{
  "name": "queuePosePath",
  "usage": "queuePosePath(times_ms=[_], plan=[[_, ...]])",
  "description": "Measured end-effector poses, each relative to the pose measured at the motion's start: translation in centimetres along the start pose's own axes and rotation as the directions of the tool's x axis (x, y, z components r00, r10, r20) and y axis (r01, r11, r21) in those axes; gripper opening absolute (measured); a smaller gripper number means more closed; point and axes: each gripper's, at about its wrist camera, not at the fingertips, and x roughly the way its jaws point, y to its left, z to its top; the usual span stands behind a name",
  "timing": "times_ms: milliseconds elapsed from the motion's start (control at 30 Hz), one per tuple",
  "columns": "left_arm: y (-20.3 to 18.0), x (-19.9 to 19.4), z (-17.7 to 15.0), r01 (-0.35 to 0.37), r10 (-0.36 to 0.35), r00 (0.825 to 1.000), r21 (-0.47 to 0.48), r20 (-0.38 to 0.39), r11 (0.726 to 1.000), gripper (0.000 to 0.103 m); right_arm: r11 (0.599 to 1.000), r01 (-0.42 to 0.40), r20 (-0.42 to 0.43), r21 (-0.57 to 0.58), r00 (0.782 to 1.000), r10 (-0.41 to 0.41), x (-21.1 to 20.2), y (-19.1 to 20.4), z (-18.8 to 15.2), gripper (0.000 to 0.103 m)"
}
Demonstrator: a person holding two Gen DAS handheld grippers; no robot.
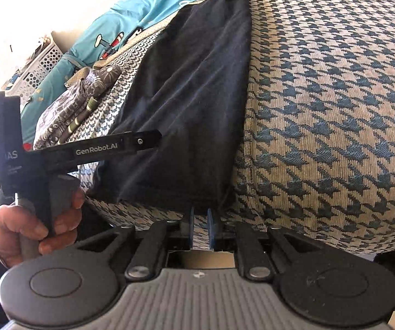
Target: Fold clothes
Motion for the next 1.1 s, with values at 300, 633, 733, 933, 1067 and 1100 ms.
queuePosePath(times_ms=[300, 633, 733, 933, 1067, 1100], plan=[[1.4, -0.7, 1.0, 0.036, -0.031, 0.998, -0.078, 0.054, 0.996, 0.103, 0.991, 0.050, 0.130, -0.121, 0.991, -0.034, -1.5, 1.4, 1.4, 0.015], [1.2, 1.1, 4.3, 0.058, -0.052, 0.995, -0.062, 0.089, 0.996, 0.103, 0.992, 0.066, 0.141, -0.107, 0.989, -0.050, 0.4, 1.8, 3.4, 0.015], [1.1, 1.8, 5.7, 0.071, -0.065, 0.992, -0.048, 0.106, 0.996, 0.103, 0.993, 0.060, 0.133, -0.100, 0.990, -0.046, 1.0, 1.7, 3.3, 0.015], [0.9, 3.3, 8.3, 0.100, -0.098, 0.985, -0.006, 0.141, 0.995, 0.103, 0.995, 0.065, 0.134, -0.079, 0.989, -0.054, 1.5, 1.5, 3.1, 0.015], [0.7, 4.2, 9.6, 0.133, -0.134, 0.978, 0.016, 0.160, 0.991, 0.103, 0.997, 0.054, 0.138, -0.056, 0.989, -0.046, 1.6, 1.1, 3.0, 0.015], [0.8, 4.6, 9.9, 0.145, -0.145, 0.977, 0.010, 0.160, 0.989, 0.103, 0.998, 0.048, 0.139, -0.046, 0.989, -0.041, 1.5, 0.9, 3.0, 0.015]])
